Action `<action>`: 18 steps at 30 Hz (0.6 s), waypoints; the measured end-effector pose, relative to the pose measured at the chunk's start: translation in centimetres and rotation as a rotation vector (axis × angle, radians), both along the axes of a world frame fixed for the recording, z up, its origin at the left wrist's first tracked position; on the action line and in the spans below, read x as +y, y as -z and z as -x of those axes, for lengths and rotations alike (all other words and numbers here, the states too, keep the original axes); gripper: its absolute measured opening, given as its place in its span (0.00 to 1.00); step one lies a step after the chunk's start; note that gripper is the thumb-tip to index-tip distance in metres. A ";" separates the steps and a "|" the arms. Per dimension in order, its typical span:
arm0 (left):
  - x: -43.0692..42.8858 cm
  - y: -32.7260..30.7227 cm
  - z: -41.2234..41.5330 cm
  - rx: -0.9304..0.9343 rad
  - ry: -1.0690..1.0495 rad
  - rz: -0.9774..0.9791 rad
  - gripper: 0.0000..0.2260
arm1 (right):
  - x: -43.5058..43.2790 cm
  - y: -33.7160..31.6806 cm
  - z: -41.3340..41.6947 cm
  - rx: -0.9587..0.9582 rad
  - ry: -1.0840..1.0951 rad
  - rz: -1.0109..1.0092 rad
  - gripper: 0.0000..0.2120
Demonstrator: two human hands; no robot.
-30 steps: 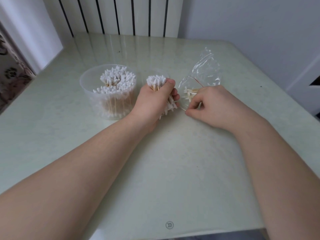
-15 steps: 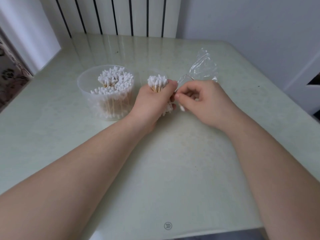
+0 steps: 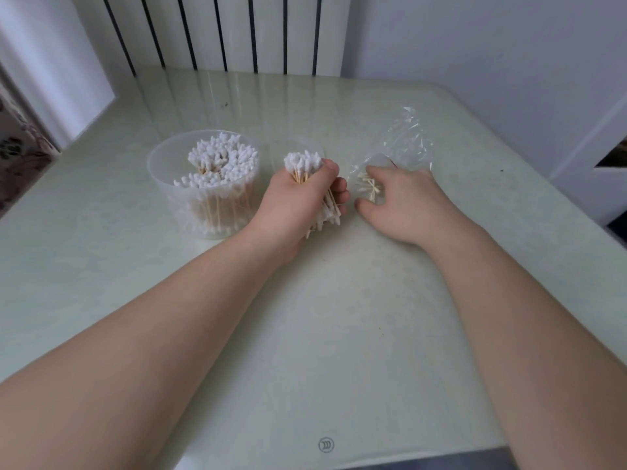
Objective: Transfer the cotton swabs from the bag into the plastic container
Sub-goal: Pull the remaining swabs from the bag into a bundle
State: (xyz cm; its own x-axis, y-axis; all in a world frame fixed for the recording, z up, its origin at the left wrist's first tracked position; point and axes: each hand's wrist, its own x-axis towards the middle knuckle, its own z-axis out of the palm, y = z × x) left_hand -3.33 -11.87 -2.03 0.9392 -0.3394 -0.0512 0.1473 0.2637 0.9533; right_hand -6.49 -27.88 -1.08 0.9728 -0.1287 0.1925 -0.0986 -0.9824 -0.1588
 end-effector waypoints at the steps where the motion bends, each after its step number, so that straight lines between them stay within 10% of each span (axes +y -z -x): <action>1: 0.0 0.0 0.1 -0.003 0.007 -0.001 0.06 | -0.2 0.2 -0.2 0.017 0.006 0.008 0.19; 13: -0.1 0.1 0.2 -0.123 0.043 -0.154 0.07 | -0.5 -0.1 0.4 -0.089 -0.115 -0.113 0.06; 18: -0.1 0.3 -0.1 -0.077 0.010 -0.123 0.06 | -0.4 -0.4 0.6 -0.203 -0.073 -0.512 0.05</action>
